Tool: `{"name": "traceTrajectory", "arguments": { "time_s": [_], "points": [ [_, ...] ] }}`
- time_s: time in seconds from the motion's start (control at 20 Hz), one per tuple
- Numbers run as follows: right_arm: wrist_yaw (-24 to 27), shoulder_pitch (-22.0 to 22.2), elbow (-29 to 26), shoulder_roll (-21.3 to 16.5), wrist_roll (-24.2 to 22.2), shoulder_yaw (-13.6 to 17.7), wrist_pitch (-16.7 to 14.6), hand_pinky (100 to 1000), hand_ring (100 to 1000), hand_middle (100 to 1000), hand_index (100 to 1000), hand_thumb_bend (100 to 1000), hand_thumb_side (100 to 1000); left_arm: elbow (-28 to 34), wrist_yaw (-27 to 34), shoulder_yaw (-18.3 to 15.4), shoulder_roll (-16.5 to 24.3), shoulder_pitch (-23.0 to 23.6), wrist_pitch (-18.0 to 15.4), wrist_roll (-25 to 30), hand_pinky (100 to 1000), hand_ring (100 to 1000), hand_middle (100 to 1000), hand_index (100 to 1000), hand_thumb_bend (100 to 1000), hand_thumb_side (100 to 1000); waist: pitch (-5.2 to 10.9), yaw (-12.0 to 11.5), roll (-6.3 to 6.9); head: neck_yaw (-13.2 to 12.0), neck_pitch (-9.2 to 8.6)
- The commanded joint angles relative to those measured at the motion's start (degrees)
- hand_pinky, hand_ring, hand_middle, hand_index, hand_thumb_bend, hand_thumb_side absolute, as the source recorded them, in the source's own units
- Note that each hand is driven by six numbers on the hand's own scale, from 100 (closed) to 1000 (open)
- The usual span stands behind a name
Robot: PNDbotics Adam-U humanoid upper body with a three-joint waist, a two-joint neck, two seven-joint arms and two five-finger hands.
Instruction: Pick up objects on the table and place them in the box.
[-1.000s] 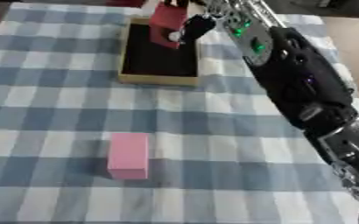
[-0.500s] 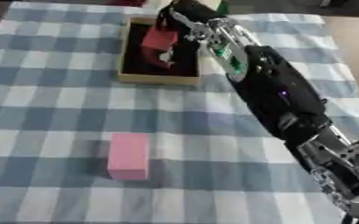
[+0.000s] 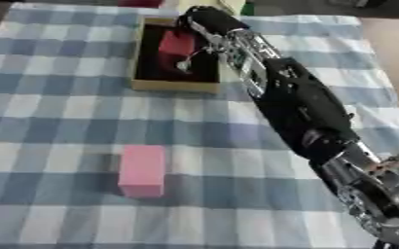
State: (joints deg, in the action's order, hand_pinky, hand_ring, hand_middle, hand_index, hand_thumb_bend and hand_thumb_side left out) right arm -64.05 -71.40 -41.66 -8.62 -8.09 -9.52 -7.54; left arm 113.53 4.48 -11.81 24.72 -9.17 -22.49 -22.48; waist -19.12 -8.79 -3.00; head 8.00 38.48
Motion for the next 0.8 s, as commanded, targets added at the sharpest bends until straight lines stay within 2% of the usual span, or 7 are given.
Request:
{"name": "traceTrajectory", "arguments": {
  "time_s": [0.05,0.2,0.25,0.3,0.5,0.55,0.8],
  "points": [
    [-1.11,-1.02,-2.1,-1.02,-0.07,0.47,0.91,811,846,651,798,384,313,1.06,0.24,-0.08,0.78,-0.47,-0.07,0.26,631,528,575,785,100,944,1.21,-0.02,0.49,-0.12,-0.3],
    [-0.05,-1.07,-4.44,-1.23,-0.75,0.32,1.24,813,846,649,798,390,338,1.06,0.26,-0.08,0.88,-0.5,-0.03,0.36,631,528,576,785,100,943,1.34,-0.03,0.48,-0.22,-0.26],
    [0.43,-1.12,-5.27,-1.34,-1.06,0.25,1.36,814,846,650,802,352,393,1.06,0.25,-0.09,0.91,-0.49,0.0,0.39,631,528,576,785,100,947,1.39,-0.04,0.47,-0.27,-0.21],
    [0.93,-1.16,-6.07,-1.45,-1.39,0.2,1.54,814,846,649,802,390,352,1.06,0.25,-0.1,0.94,-0.49,0.03,0.42,631,528,576,785,100,943,1.45,-0.03,0.46,-0.32,-0.18],
    [2.31,-1.42,-9.26,-2.09,-2.86,0.19,2.67,817,848,653,806,398,379,1.06,0.29,-0.14,1.16,-0.5,0.1,0.5,631,529,577,785,100,941,1.78,0.05,0.39,-0.48,0.0],
    [2.61,-1.48,-10.09,-2.29,-3.16,0.26,2.96,818,849,654,807,362,409,1.06,0.3,-0.15,1.22,-0.5,0.1,0.49,631,529,577,785,100,944,1.87,0.09,0.37,-0.54,0.07],
    [4.6,-1.49,-14.59,-4.0,-4.78,0.51,3.94,817,845,647,802,380,400,1.06,0.3,-0.11,1.69,-0.44,0.1,0.5,631,529,577,786,100,939,2.26,0.4,0.32,-1.05,0.52]
  ]
}}
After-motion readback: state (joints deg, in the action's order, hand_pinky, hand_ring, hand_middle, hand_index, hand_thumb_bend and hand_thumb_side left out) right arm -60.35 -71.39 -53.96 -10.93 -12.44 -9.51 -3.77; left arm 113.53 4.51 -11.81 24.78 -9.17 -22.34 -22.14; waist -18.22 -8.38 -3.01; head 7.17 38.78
